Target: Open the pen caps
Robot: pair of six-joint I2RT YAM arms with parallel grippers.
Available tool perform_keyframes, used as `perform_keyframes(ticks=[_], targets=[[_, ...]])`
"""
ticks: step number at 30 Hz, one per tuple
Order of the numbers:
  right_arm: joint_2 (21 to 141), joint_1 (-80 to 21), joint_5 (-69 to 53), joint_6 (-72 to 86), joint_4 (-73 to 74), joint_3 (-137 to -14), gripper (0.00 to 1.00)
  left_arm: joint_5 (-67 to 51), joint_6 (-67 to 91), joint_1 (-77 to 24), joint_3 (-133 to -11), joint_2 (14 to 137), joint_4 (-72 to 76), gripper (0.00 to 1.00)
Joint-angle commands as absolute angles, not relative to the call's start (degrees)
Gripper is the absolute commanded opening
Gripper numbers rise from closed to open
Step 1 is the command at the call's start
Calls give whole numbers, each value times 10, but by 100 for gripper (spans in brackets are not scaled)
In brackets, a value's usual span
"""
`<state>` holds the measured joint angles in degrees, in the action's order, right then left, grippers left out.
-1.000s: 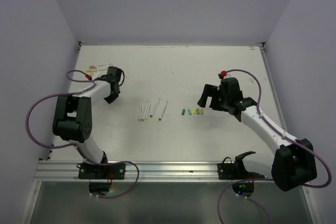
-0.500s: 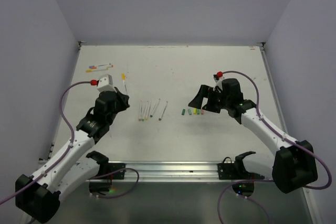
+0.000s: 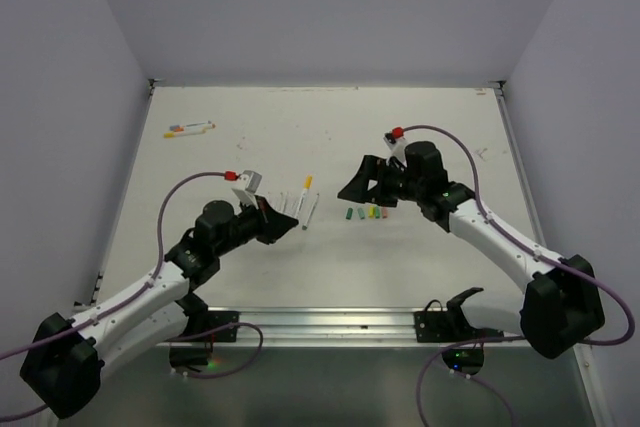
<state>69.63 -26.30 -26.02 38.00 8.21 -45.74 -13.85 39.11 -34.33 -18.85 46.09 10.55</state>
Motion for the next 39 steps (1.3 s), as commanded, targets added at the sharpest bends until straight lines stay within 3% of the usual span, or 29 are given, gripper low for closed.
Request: perform_keyframes(ticks=[1, 6, 16, 20, 24, 39], targets=[[723, -303, -229, 388, 62, -504, 87, -154, 406, -386, -192, 492, 190, 0], [726, -316, -224, 421, -18, -486, 81, -144, 413, -424, -200, 528, 215, 0], [757, -319, -230, 433, -45, -492, 69, -166, 447, -439, -200, 561, 283, 0], [770, -321, -233, 441, -66, -488, 61, -165, 448, -449, -205, 573, 287, 0], [783, -327, -237, 456, -88, -484, 44, -166, 456, -452, -200, 579, 301, 0], [793, -347, -229, 468, -113, -469, 21, -164, 466, -458, -216, 598, 315, 0]])
